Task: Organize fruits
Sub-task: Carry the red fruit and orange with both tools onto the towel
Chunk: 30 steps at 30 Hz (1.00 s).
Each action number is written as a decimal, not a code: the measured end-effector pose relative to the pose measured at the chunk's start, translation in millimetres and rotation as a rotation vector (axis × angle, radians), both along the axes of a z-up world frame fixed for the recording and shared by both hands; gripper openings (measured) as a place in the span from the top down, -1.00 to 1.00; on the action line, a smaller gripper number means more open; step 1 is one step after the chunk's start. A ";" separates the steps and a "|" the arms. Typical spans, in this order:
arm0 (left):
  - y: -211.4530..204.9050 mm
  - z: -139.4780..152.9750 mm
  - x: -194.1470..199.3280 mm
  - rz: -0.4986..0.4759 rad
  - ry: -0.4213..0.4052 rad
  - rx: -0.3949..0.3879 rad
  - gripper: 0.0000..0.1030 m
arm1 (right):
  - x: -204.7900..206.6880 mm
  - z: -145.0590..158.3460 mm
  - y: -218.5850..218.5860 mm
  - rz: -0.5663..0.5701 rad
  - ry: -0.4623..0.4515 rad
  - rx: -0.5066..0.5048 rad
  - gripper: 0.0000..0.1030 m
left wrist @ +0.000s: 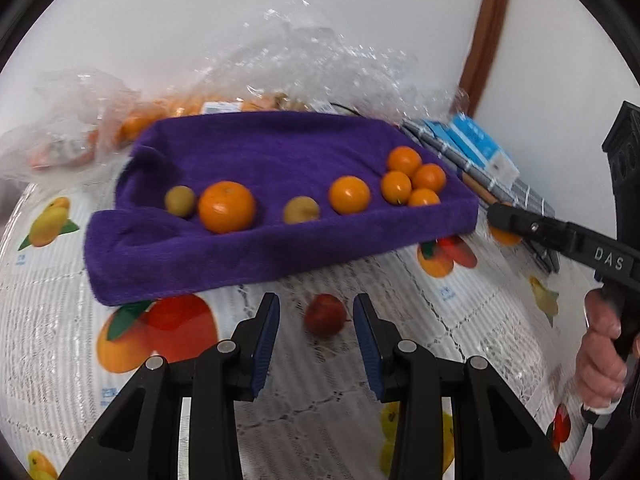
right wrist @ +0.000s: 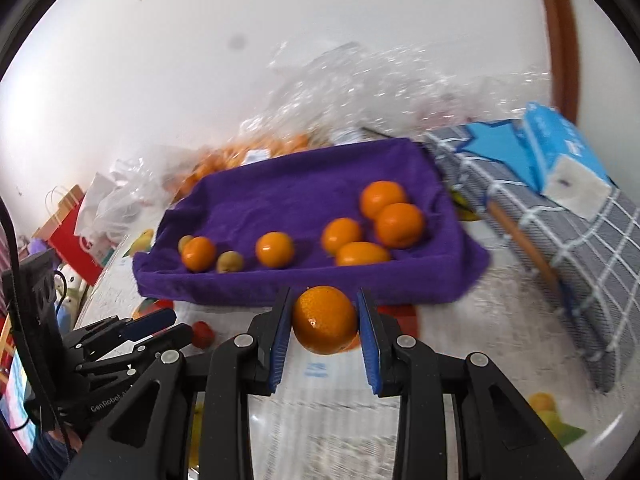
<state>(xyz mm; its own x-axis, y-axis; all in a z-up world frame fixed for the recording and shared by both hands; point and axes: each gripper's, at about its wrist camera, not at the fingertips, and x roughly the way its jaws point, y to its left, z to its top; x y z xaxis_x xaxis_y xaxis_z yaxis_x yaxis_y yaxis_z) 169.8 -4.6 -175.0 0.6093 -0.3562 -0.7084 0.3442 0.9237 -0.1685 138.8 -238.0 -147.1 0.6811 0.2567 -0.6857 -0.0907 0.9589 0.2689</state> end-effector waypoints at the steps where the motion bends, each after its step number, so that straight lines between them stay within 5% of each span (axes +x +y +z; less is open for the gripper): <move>1: -3.3 -1.0 0.1 -0.014 0.006 0.008 0.29 | -1.0 -1.6 -3.1 -0.007 0.001 -0.001 0.38; 5: -15.0 -5.6 5.2 -0.014 0.031 0.067 0.30 | -0.5 -9.2 -4.8 0.000 0.008 0.008 0.38; 8: -17.9 -7.6 8.8 -0.004 0.040 0.086 0.50 | 3.1 -11.0 0.5 0.010 0.006 -0.003 0.38; 18: 19.2 18.9 7.9 0.071 -0.010 -0.086 0.50 | 37.7 7.5 25.2 0.062 -0.055 -0.037 0.38; 24: 38.0 50.8 35.2 0.195 -0.072 -0.099 0.50 | 72.6 2.1 40.0 0.056 -0.055 -0.057 0.38; 30: 25.7 43.0 61.7 0.214 -0.085 -0.115 0.50 | 78.5 -10.5 46.2 0.084 -0.063 -0.059 0.38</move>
